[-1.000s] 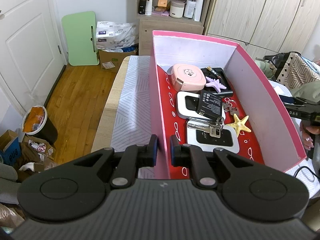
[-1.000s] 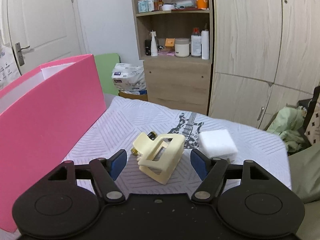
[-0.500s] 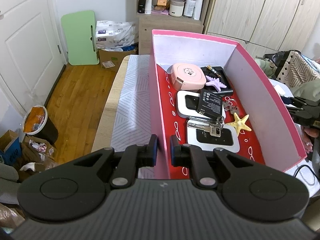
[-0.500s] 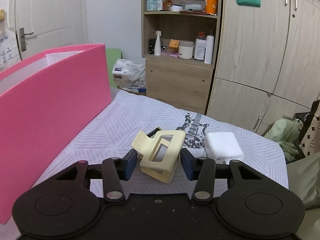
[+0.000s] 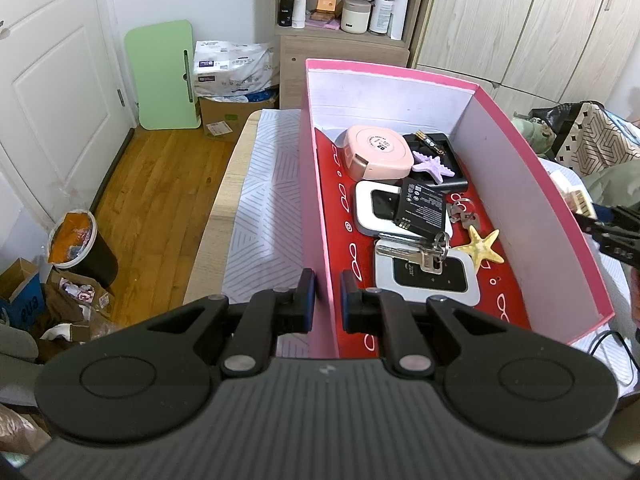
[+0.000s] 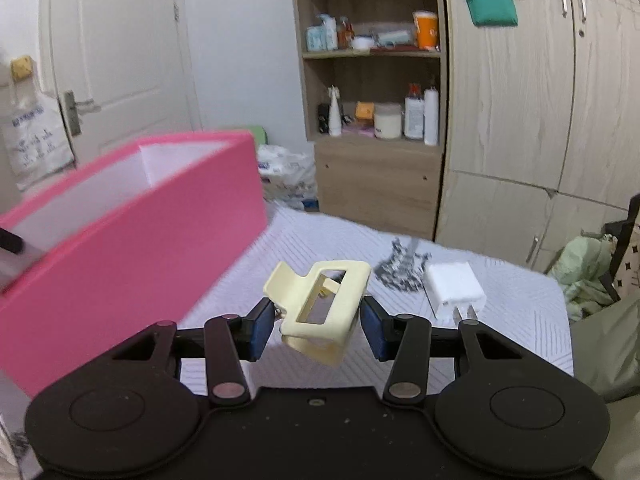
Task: Organize rigid objects
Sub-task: 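Carry the cream hair clip into the box and release it by the pink case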
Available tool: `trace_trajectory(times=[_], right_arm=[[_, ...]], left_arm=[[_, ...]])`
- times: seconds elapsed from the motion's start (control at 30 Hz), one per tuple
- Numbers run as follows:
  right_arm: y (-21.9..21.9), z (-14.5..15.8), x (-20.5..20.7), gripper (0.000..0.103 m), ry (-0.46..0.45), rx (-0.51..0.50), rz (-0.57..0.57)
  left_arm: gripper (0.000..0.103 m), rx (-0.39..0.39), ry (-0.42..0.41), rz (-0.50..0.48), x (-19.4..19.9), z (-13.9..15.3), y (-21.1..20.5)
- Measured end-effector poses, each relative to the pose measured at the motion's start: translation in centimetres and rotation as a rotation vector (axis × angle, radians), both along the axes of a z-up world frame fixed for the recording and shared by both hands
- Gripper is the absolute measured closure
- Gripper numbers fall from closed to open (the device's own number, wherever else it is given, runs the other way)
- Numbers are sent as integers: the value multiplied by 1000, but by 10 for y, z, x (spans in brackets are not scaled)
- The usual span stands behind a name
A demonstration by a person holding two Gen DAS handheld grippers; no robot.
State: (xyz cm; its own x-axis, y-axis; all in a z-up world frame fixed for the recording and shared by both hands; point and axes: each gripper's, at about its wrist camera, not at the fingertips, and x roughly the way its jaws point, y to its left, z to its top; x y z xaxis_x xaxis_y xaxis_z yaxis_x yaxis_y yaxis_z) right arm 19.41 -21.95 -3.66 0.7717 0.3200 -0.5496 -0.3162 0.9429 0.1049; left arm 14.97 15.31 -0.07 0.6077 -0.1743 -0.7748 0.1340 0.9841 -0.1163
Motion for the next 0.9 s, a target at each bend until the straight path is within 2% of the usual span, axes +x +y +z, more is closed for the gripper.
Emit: trace_trajectory(times=[0.2, 0.37, 0.47, 0.53, 0.63, 0.8, 0.9], right_arm=[[16, 40, -24, 50, -78, 53, 99], [47, 74, -32, 50, -43, 151, 286], [71, 88, -27, 50, -1, 194, 390], [92, 92, -16, 50, 45, 194, 437], [131, 94, 12, 50, 125, 141, 499], [187, 81, 70, 50, 334, 86, 495], [203, 66, 99, 50, 432, 99, 470]], left_arm=[[92, 0, -3, -3, 0, 0, 0], [92, -26, 6, -15, 1, 1, 7], [92, -11, 2, -29, -1, 2, 5], [92, 16, -7, -42, -2, 1, 1], [92, 30, -9, -44, -2, 1, -2], [92, 37, -18, -45, -4, 1, -2], [92, 34, -32, -54, -6, 0, -1]])
